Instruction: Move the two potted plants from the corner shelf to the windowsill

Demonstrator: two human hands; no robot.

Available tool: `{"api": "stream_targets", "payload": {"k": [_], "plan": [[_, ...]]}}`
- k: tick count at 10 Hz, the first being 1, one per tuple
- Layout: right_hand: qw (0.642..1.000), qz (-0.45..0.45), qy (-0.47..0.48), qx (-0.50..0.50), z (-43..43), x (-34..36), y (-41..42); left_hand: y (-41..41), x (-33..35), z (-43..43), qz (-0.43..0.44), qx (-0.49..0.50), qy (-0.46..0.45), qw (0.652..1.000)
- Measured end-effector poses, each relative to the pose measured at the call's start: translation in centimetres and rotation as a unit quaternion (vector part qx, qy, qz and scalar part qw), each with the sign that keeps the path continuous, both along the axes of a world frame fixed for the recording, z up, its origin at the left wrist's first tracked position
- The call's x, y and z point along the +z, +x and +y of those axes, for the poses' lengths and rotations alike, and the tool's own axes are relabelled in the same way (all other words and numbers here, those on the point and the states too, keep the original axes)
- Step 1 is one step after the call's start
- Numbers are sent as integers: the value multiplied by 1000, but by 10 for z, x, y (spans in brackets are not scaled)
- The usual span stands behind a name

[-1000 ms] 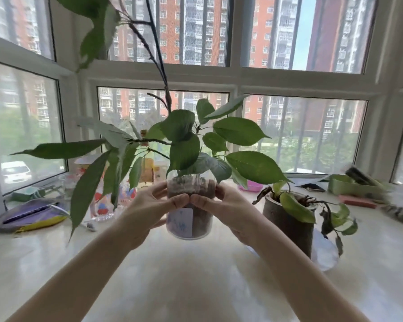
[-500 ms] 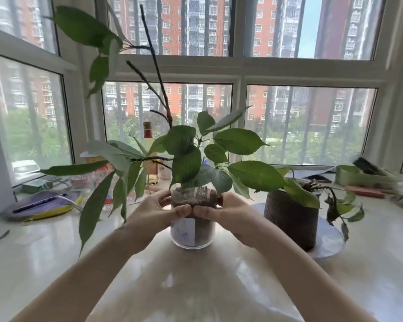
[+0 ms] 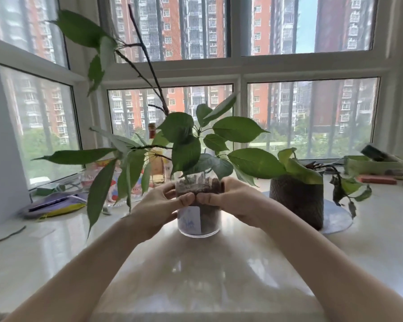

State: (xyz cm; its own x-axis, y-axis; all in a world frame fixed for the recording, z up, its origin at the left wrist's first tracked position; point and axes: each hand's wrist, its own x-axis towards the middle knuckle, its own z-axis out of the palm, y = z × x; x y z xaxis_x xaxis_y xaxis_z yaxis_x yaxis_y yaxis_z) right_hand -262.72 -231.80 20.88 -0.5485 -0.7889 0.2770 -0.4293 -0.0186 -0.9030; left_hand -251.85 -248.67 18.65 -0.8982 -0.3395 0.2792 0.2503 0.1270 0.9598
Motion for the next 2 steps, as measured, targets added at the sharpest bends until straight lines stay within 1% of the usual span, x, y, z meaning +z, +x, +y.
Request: {"api": "stream_targets", "payload": {"k": [1, 2], "plan": [[1000, -8, -2, -16, 1, 3, 8, 1, 2, 5, -10, -3, -6, 1000], [996, 43, 43, -67, 11, 4, 18, 7, 1, 6, 2, 54, -51, 997]]}}
